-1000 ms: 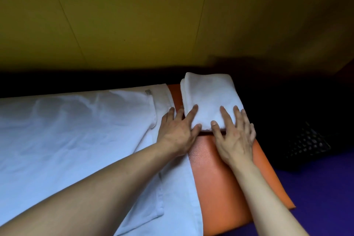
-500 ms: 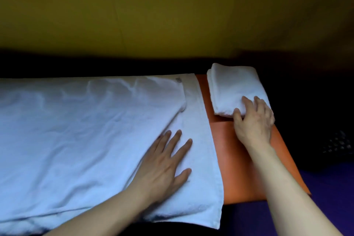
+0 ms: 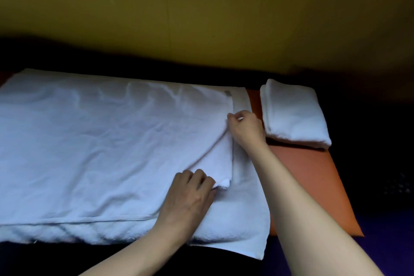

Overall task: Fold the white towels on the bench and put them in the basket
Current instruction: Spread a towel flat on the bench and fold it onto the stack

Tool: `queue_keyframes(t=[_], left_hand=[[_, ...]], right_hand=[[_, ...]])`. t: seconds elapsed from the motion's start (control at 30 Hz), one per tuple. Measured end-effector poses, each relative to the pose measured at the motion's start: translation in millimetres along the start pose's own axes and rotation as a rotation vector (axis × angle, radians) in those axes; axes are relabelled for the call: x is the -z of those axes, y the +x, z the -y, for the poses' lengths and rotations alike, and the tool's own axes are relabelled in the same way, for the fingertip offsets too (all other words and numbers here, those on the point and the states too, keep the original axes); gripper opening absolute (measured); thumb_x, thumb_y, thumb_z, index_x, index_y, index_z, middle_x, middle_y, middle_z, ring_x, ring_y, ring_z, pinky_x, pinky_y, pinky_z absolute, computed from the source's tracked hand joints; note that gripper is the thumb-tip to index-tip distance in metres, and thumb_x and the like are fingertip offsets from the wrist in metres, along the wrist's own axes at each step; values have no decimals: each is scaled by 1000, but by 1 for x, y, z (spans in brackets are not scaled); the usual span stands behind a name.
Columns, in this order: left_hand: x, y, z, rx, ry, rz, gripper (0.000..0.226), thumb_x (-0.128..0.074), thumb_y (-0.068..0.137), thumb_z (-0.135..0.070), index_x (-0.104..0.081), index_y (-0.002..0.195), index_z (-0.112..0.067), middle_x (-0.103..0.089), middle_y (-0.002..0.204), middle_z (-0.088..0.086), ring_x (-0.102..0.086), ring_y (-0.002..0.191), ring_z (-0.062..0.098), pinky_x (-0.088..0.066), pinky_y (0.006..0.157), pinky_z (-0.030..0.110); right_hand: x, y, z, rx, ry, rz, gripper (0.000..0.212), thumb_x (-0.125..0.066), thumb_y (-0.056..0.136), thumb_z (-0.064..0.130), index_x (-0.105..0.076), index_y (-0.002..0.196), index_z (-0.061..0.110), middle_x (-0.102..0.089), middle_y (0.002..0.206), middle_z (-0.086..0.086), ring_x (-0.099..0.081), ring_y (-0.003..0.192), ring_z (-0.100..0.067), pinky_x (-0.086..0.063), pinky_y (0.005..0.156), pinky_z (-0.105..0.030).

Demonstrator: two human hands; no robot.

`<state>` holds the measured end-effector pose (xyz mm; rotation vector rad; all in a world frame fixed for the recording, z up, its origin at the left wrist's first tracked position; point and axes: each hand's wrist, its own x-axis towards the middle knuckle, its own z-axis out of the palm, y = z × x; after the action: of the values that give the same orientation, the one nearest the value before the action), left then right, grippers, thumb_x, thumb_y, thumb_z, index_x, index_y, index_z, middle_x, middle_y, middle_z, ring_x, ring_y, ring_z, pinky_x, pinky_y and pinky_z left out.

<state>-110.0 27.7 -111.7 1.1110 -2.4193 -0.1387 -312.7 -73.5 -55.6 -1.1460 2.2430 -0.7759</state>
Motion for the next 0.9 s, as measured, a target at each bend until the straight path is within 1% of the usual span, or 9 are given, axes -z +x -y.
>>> queue_keyframes(t=[0.07,0.2,0.33,0.4,0.5,0.6,0.67,0.77,0.9], left_hand=[[5,-8,1,22,-52,4,14,-50,87,-19,-63,84,-18,-54,74,-1,-52,63,26,-37,60,35],[24,-24,-8,111,-266,44,12,-49,84,-17,-54,94,-20,-51,78,-4,-53,68,19,-41,58,31],[39,-23,-29,102,-405,119,15,-54,81,-18,-55,96,-21,-53,82,-6,-55,73,17,-46,58,32],[44,-22,-33,136,-432,126,16,-52,79,-18,-52,94,-23,-51,80,-8,-50,69,14,-47,54,34],[53,-21,-32,218,-464,135,13,-46,82,-26,-43,95,-25,-49,76,-5,-43,67,16,-48,57,39],[66,-17,-39,252,-513,177,10,-30,85,-38,-25,91,-31,-42,65,0,-38,64,26,-44,64,43],[80,-8,-47,250,-543,179,10,-22,84,-44,-17,89,-38,-35,60,-1,-32,62,26,-40,62,42],[104,10,-63,206,-620,101,12,-24,92,-49,-19,91,-38,-40,65,-6,-37,64,29,-38,61,40],[132,24,-80,166,-742,48,21,-31,104,-48,-27,91,-32,-40,61,-5,-45,61,28,-38,59,40]], right_hand=[[-2,9,8,-76,155,33,31,-62,93,41,-72,94,11,-72,91,-2,-67,91,-24,-48,73,-28],[-7,20,19,-199,221,62,45,-73,86,41,-74,96,-3,-76,94,-15,-64,71,-21,-45,62,-25],[-10,22,33,-321,228,150,48,-80,79,43,-68,103,4,-70,88,-8,-61,66,-22,-40,52,-25],[-11,21,38,-329,299,193,38,-81,80,32,-66,104,6,-70,90,-8,-64,68,-22,-48,58,-27],[-5,17,44,-294,470,203,30,-79,84,19,-66,108,6,-72,97,-10,-68,78,-24,-57,78,-37],[9,11,50,-251,555,116,34,-77,88,19,-63,118,12,-62,86,1,-62,74,-17,-52,79,-35],[18,7,54,-199,575,40,41,-74,90,19,-62,128,9,-62,93,0,-62,79,-18,-50,81,-33],[39,1,66,-145,608,-76,41,-70,91,16,-61,131,9,-64,106,-5,-63,92,-24,-50,81,-33],[70,-3,77,-129,682,-181,33,-70,89,16,-67,122,12,-71,105,-7,-70,90,-24,-55,77,-32]])
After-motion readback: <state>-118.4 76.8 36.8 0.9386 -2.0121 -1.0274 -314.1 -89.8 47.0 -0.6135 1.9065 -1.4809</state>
